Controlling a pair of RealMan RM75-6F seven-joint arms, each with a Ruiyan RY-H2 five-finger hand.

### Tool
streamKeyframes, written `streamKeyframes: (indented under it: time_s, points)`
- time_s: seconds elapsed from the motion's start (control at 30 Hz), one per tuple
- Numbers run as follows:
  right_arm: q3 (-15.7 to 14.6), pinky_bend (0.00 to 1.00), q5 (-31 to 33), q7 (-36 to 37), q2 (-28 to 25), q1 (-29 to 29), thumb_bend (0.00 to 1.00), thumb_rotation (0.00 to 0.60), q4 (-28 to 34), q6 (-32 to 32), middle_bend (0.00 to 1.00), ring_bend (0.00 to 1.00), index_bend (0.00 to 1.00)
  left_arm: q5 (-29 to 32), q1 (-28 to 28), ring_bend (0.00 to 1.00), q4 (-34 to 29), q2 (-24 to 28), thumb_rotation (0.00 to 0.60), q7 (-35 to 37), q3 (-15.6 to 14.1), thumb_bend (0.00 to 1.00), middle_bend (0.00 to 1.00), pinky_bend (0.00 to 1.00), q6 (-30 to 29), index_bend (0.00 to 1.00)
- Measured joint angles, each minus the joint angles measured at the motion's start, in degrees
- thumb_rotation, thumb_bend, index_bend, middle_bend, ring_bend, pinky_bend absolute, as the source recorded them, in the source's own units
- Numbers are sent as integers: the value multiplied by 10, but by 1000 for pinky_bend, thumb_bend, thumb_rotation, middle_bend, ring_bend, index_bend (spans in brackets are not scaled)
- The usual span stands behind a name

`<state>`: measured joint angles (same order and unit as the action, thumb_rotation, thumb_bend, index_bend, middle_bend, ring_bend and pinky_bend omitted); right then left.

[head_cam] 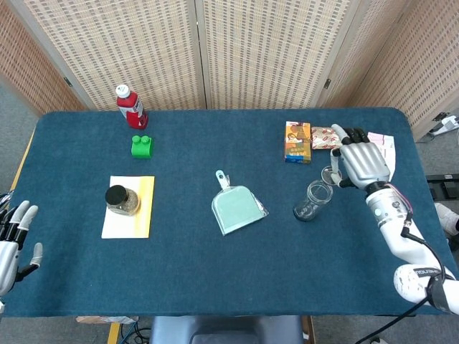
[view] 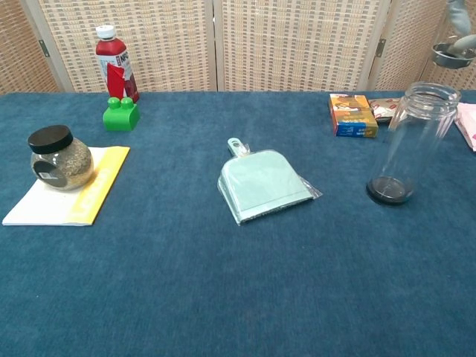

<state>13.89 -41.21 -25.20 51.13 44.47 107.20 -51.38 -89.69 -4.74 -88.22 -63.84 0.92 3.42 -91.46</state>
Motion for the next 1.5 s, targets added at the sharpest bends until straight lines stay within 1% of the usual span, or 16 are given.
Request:
streamKeyframes:
  time_s: [0.27,0.47,1.03,1.5]
  points:
    - [-11,0,23,-32,23,27,329,600,9,-16,19,0,658,-3,5,0,-3,6,600,8,1,490,0,20,-10,0]
    - [-19,0,27,-39,29,35,329,600,15,-23,19,0,658,-4,7,0,-4,8,600,10,1,491,0,20,-13,0]
    - [-40,0,8,-40,25,32,328,600,36,-40,19,0,658,-8,9,0,-6,8,600,7,0,491,0,20,-16,0]
    - [-52,0,0,-33,32,28,329,600,22,-37,19,0,658,-7,9,0,-7,6,600,1,1,491,0,20,-14,0]
